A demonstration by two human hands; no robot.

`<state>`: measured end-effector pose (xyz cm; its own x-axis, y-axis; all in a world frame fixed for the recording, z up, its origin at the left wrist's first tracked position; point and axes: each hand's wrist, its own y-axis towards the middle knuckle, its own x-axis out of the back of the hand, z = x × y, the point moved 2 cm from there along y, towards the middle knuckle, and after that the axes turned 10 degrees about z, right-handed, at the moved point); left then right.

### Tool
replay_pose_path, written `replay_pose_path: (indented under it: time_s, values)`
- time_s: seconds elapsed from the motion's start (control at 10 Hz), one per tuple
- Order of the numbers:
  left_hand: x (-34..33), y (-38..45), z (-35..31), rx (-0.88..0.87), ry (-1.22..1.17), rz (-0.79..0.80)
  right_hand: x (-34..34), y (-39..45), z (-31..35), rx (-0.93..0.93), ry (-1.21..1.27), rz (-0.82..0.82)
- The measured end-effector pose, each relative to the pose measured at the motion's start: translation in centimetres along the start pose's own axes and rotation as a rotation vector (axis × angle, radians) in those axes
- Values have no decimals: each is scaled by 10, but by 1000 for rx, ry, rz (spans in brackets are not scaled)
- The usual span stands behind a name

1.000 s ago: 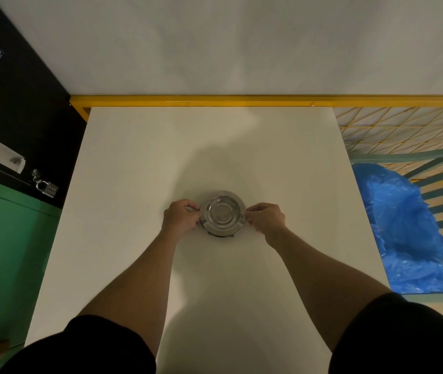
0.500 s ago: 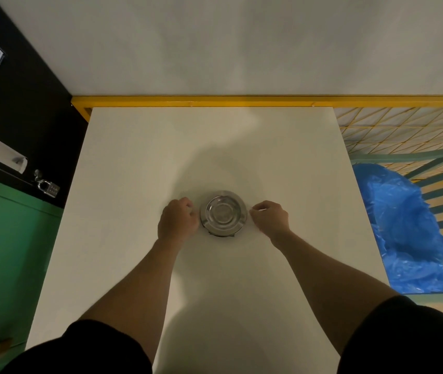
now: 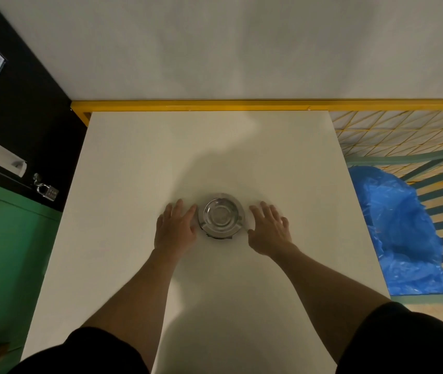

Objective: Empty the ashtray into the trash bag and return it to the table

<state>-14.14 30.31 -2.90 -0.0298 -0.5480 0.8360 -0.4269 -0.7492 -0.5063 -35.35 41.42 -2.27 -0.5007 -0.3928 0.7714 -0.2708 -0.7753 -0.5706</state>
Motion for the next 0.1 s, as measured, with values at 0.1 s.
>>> replay_pose_path:
  time_s: [0.1]
  values:
    - [4,0,0,4,1,-25,3,2,0,2,9,-11]
